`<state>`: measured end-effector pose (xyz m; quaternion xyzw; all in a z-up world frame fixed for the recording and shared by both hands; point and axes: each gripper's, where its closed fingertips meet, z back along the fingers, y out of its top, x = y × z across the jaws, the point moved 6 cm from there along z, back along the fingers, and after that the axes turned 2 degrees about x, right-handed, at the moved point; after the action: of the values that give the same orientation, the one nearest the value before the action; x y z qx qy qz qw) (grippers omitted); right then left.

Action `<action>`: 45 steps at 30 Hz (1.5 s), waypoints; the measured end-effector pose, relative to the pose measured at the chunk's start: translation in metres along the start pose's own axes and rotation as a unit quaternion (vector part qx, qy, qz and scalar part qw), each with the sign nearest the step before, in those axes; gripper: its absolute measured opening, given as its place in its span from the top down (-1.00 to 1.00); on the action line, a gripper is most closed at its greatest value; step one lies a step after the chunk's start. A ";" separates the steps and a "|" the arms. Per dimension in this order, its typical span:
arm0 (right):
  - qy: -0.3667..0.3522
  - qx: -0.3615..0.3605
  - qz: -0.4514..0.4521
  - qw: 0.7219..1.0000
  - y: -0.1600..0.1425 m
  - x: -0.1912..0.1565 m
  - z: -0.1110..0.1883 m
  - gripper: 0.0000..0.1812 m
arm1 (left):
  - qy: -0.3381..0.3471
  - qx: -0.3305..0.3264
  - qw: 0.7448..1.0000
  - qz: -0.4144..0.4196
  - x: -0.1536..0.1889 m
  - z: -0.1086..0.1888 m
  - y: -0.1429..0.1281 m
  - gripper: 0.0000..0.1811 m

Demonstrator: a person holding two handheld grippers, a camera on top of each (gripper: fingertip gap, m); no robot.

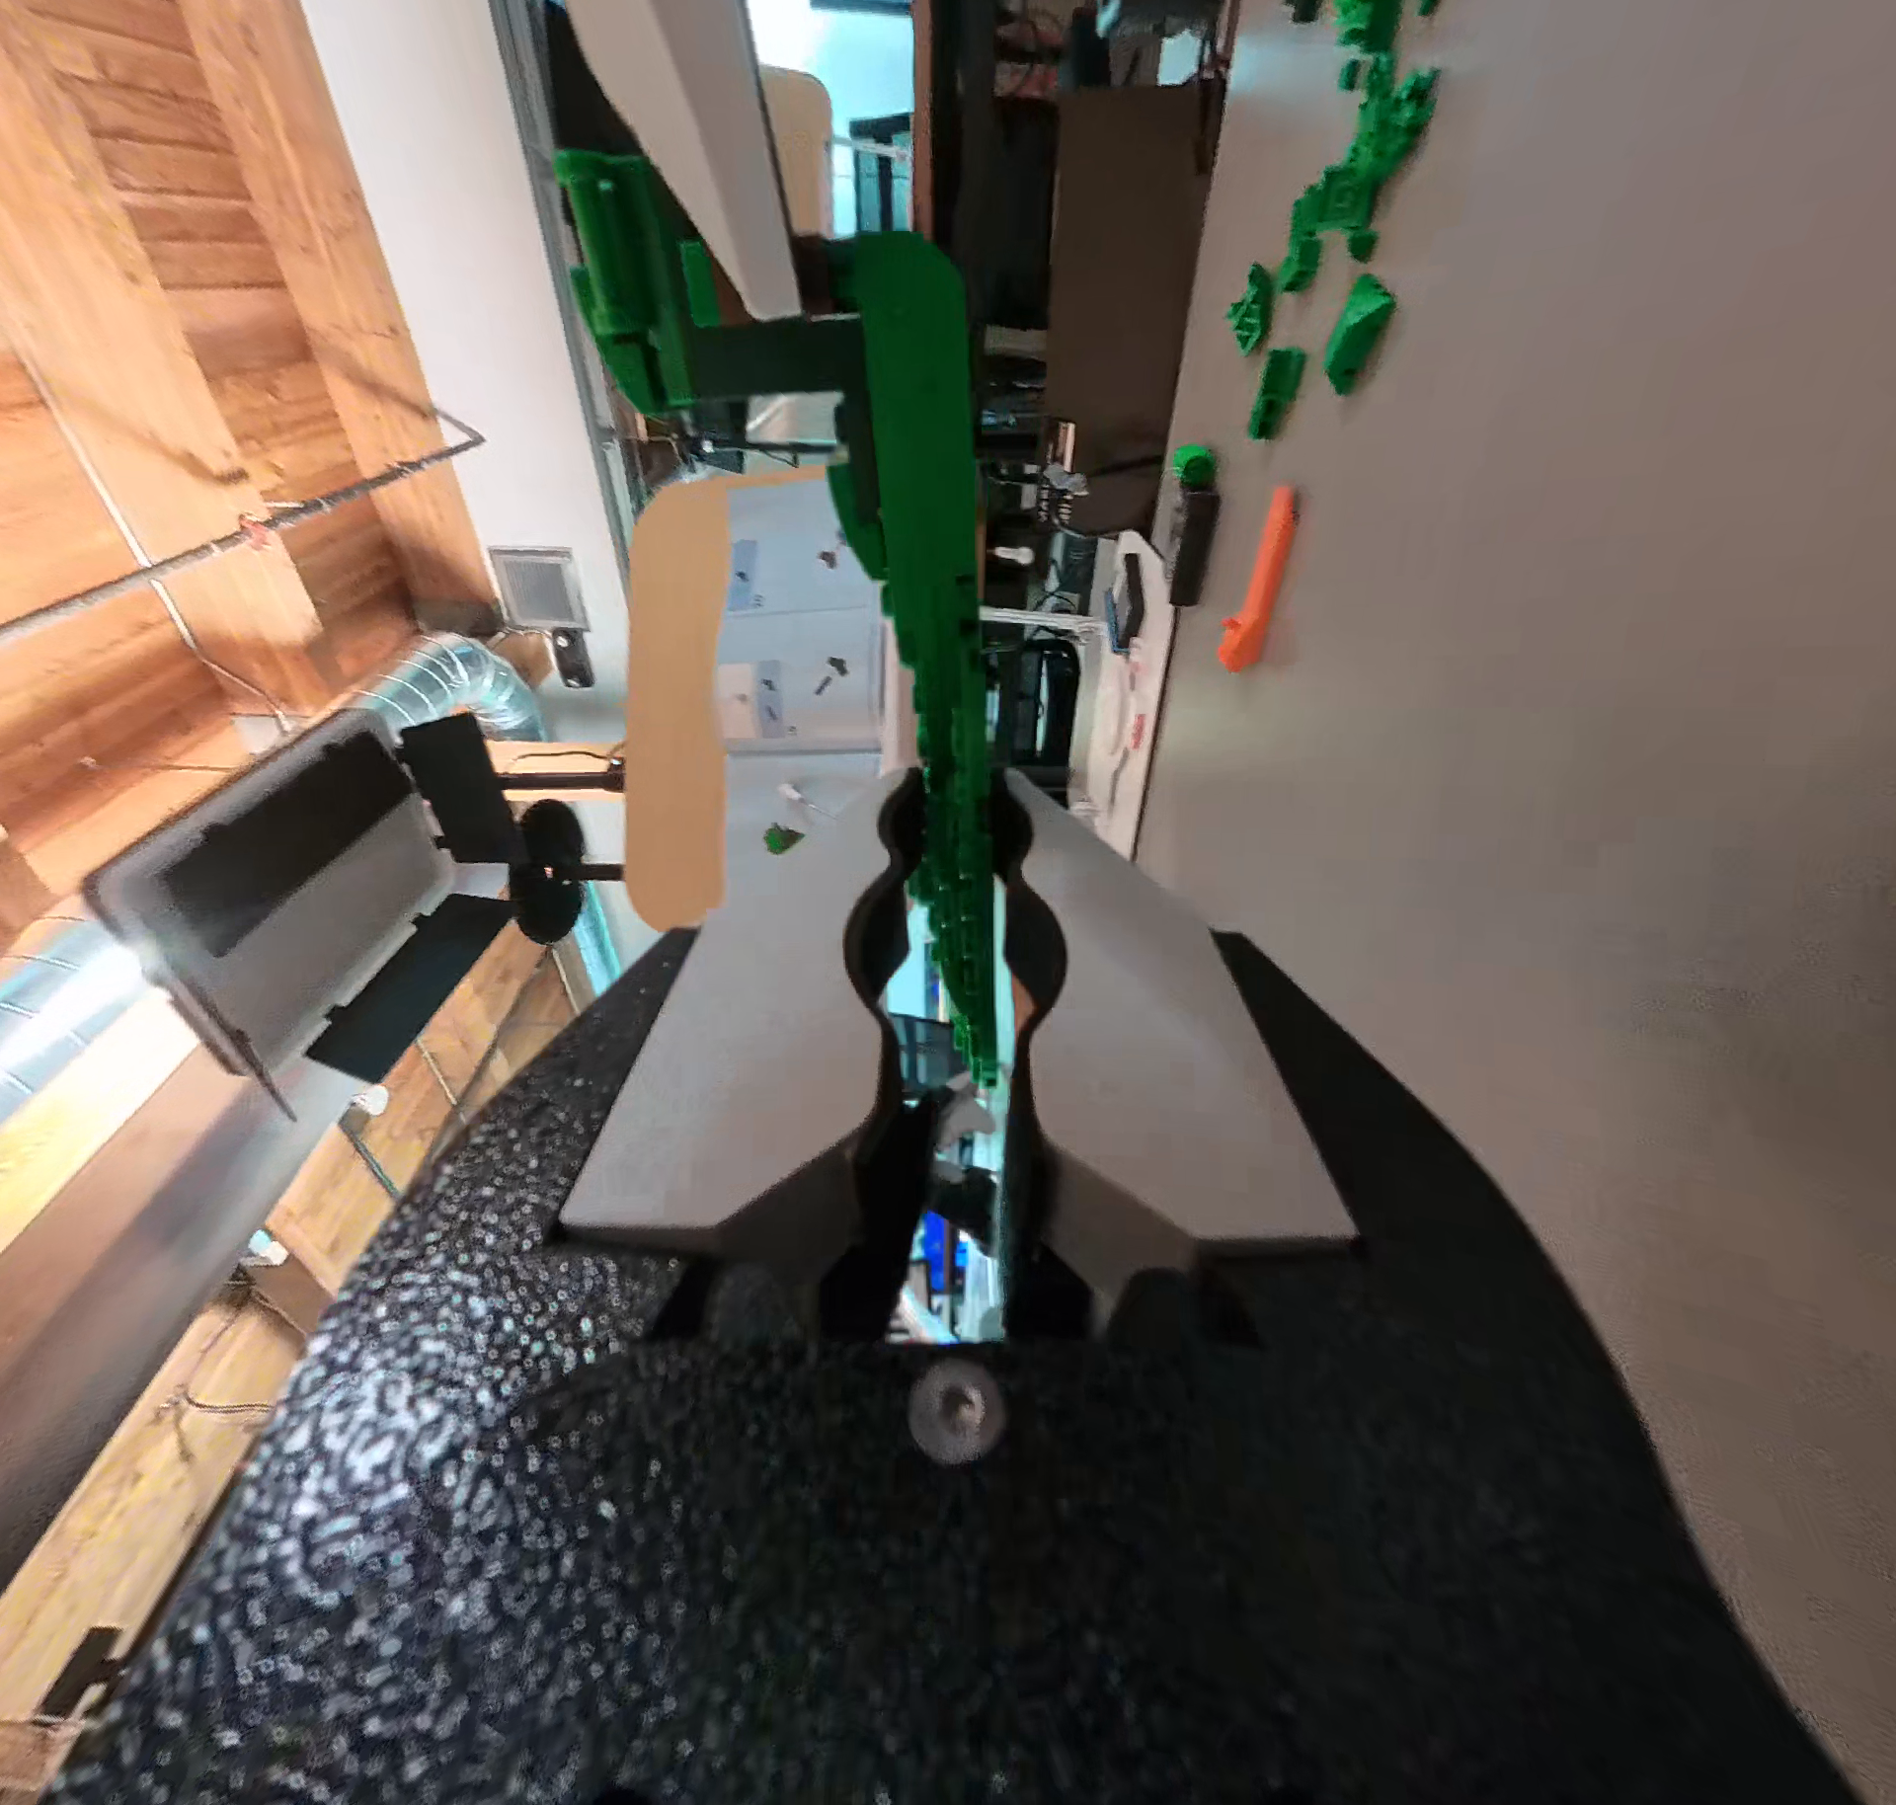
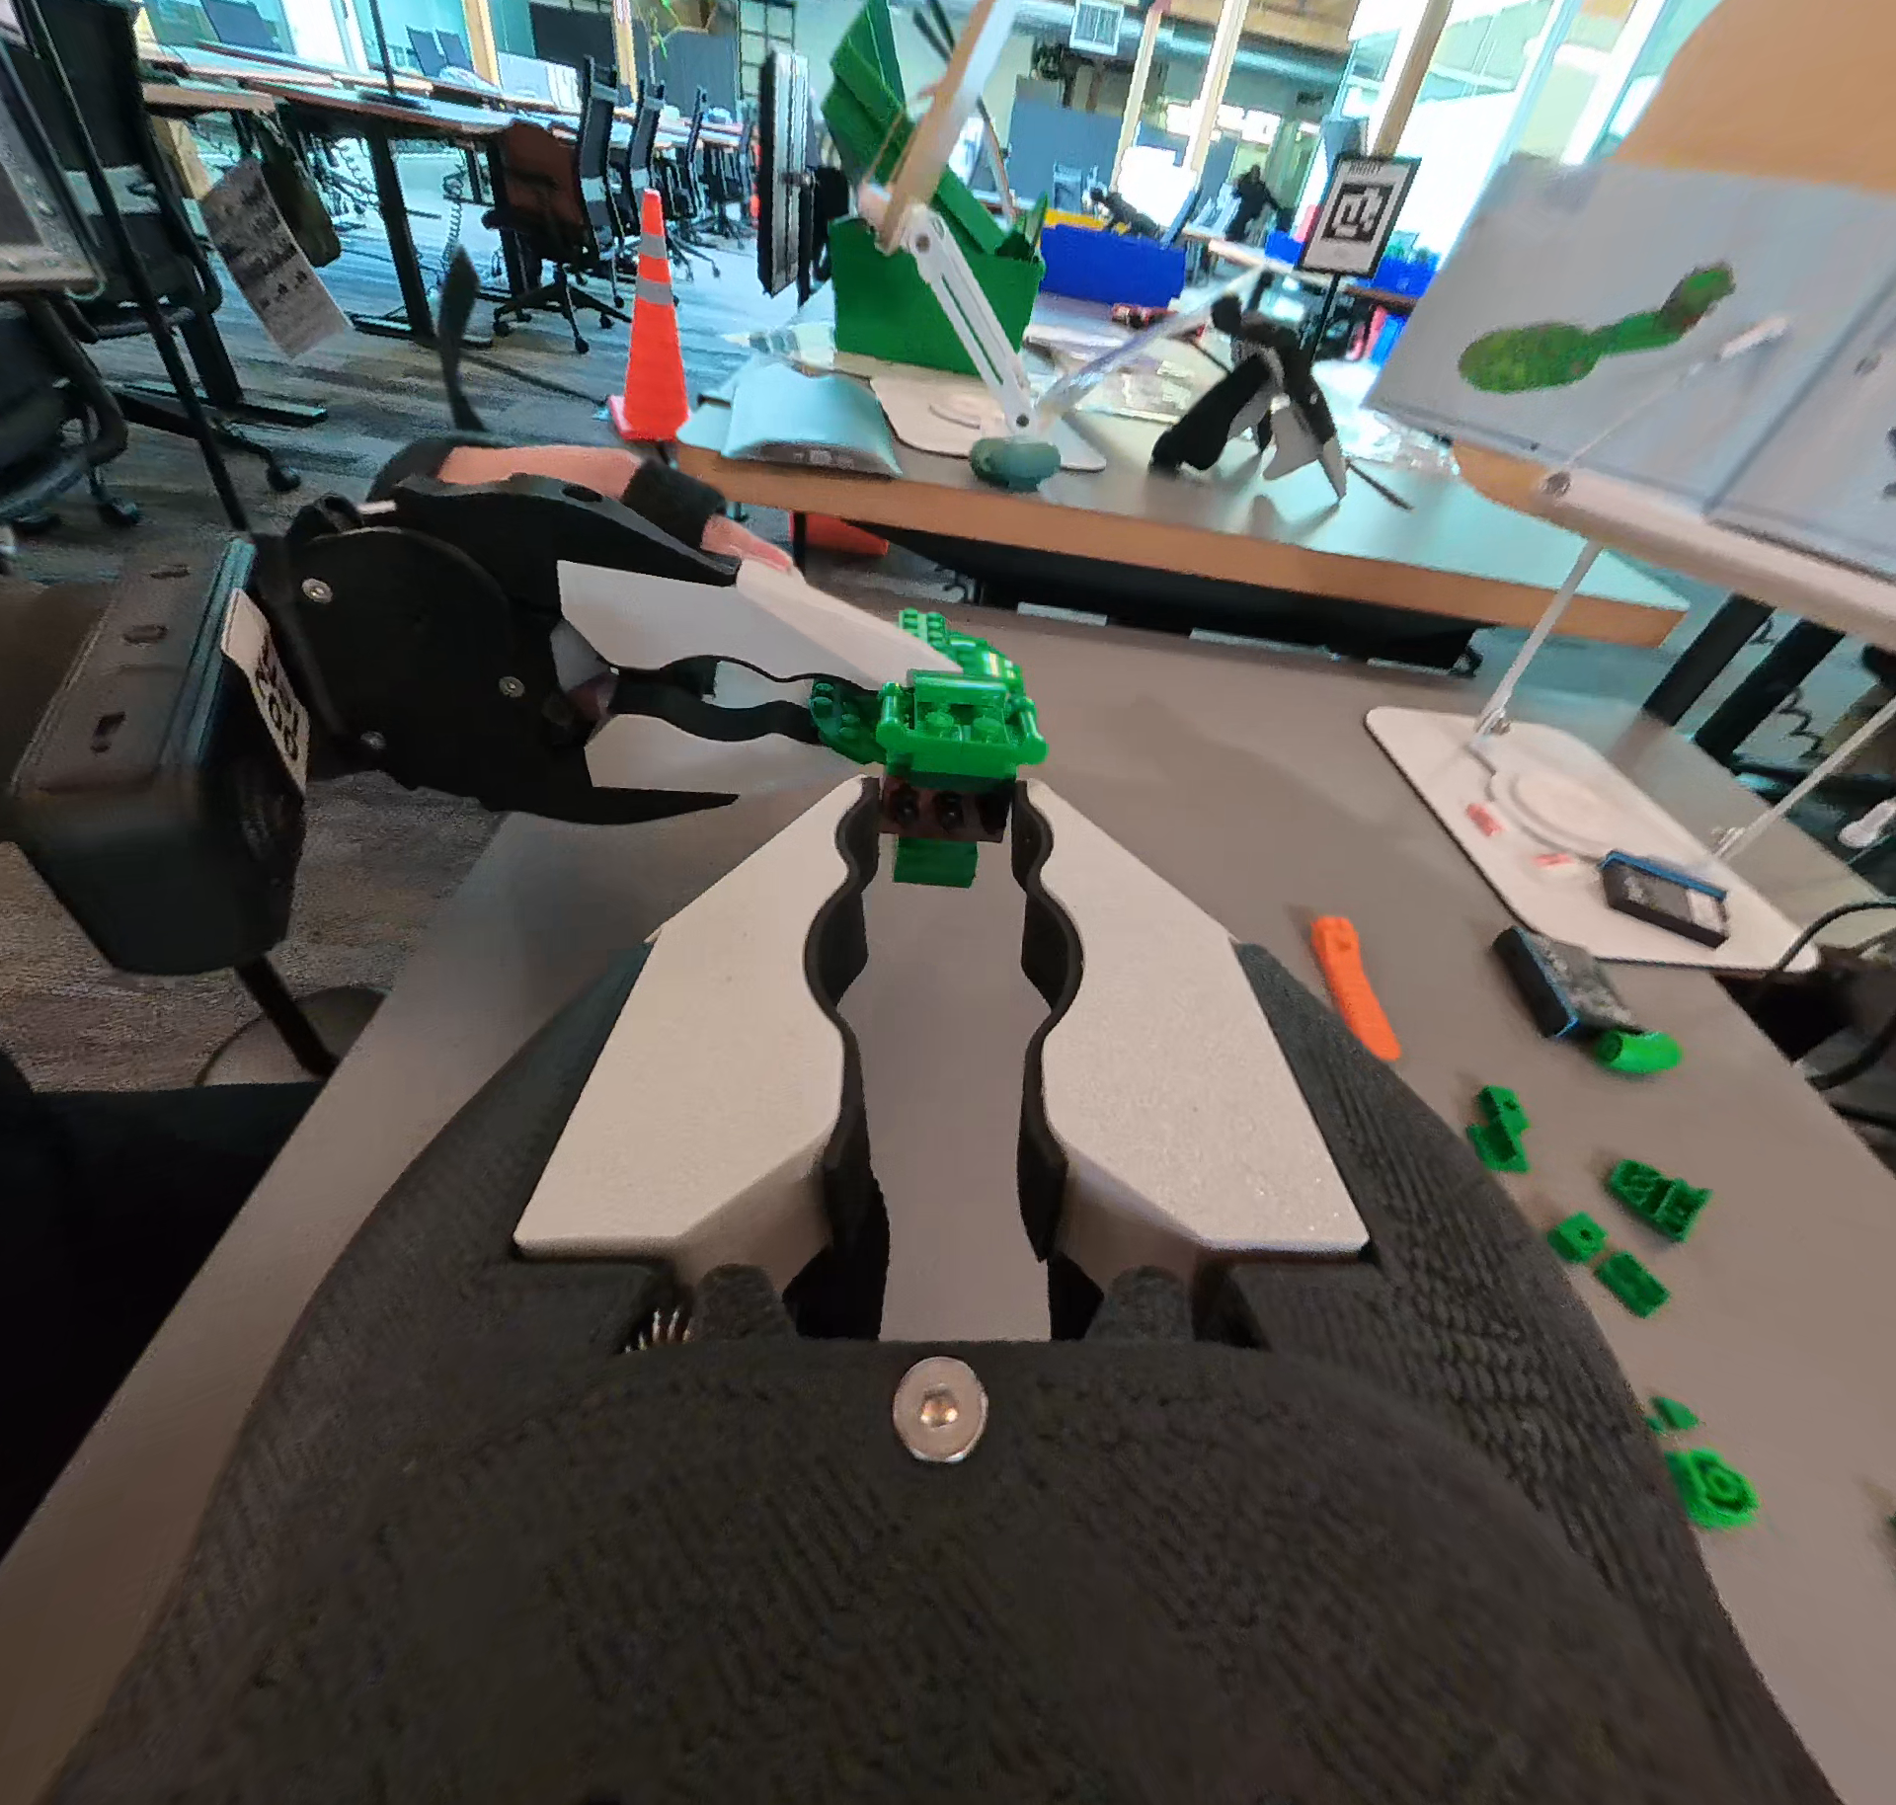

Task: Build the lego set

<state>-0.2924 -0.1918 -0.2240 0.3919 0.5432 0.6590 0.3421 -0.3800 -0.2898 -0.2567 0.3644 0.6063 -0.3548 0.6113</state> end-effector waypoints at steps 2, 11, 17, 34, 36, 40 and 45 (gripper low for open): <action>-0.004 0.012 0.014 1.000 0.008 -0.003 0.005 0.69 | 0.002 0.008 1.000 -0.007 -0.009 0.002 0.002 0.90; -0.047 0.008 0.210 0.976 0.046 -0.021 0.035 0.18 | -0.031 0.053 0.998 -0.010 -0.039 0.015 0.010 0.89; -0.092 -0.063 0.483 0.869 0.068 -0.051 0.035 -0.09 | -0.051 0.081 0.995 0.022 -0.060 0.027 0.020 0.89; -0.108 -0.180 0.609 0.765 0.065 -0.054 0.020 0.37 | -0.061 0.082 0.994 0.036 -0.070 0.038 0.027 0.89; -0.113 -0.183 0.610 0.762 0.065 -0.053 0.020 0.40 | -0.064 0.080 0.994 0.042 -0.069 0.038 0.027 0.89; -0.125 -0.194 0.612 0.757 0.065 -0.052 0.021 0.46 | -0.070 0.072 0.994 0.051 -0.067 0.038 0.026 0.89; -0.131 -0.205 0.610 0.754 0.065 -0.052 0.020 0.46 | -0.071 0.064 0.994 0.051 -0.067 0.038 0.027 0.89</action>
<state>-0.2525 -0.2404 -0.1653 0.6432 -0.0096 0.7656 0.0074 -0.3383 -0.3106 -0.1892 0.4074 0.5178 -0.3860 0.6457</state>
